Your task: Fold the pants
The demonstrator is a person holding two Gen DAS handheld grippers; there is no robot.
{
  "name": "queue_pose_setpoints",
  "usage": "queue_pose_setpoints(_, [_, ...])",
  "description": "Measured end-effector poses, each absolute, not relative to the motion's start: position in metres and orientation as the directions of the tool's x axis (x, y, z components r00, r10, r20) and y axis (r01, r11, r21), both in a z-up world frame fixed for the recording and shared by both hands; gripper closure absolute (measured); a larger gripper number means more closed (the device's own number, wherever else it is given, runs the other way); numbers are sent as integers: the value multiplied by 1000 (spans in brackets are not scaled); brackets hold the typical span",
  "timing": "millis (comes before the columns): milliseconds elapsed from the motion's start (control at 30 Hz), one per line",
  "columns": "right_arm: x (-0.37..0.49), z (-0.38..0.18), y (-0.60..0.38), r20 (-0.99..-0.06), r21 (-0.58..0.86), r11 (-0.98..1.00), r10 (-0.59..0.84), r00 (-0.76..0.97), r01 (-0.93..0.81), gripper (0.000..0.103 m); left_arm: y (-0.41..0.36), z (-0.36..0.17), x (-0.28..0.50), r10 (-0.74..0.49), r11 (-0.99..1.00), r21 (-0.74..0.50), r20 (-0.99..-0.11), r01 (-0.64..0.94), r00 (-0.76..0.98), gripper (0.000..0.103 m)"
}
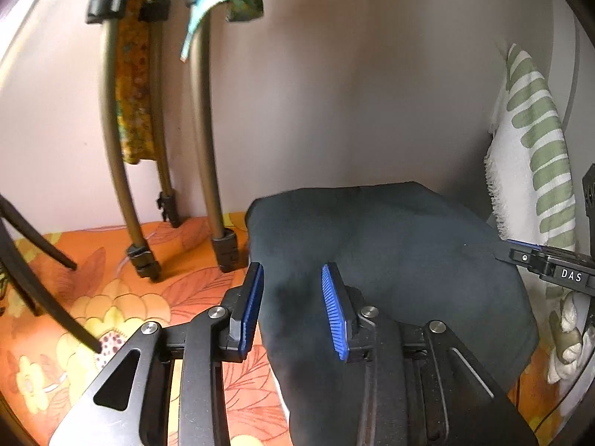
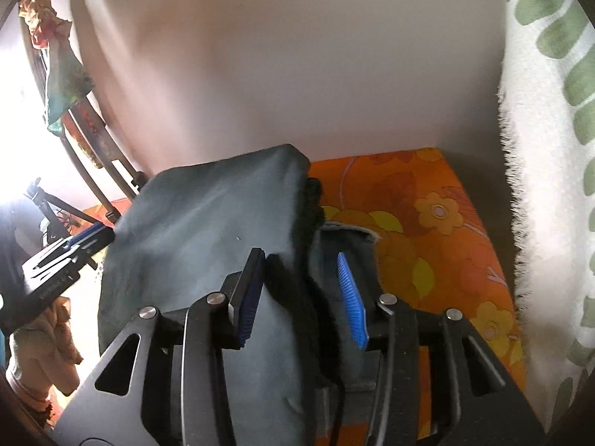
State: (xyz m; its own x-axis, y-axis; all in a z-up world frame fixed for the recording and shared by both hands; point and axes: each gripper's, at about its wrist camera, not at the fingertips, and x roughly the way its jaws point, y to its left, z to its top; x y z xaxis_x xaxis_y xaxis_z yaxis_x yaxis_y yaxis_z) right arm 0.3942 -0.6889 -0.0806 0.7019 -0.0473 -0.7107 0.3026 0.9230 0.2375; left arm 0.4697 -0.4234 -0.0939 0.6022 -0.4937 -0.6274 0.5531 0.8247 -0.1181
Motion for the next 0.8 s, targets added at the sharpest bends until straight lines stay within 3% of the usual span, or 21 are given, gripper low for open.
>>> queue_pose_setpoints(300, [354, -60, -677, -700, 227, 919, -77, 710, 323, 60, -394, -81, 439, -496, 821, -122, -635, 557, 592, 71])
queue_pose_setpoints(400, [336, -51, -665, -687, 205, 925, -98, 720, 321, 54, -386, -73, 422, -500, 817, -114, -629, 565, 595, 70])
queue_pose_setpoints(500, [319, -43, -653, -675, 196, 927, -108, 730, 319, 53, -377, -60, 405, -499, 813, -90, -616, 575, 610, 62])
queue_pose_setpoints(667, [289, -28, -627, -656, 171, 925, -150, 740, 339, 52, -358, -38, 374, -504, 806, -70, -601, 588, 620, 61])
queue_pose_setpoints(800, [263, -14, -596, -626, 122, 930, -200, 754, 348, 43, -337, -19, 338, -524, 788, -48, -575, 614, 628, 55])
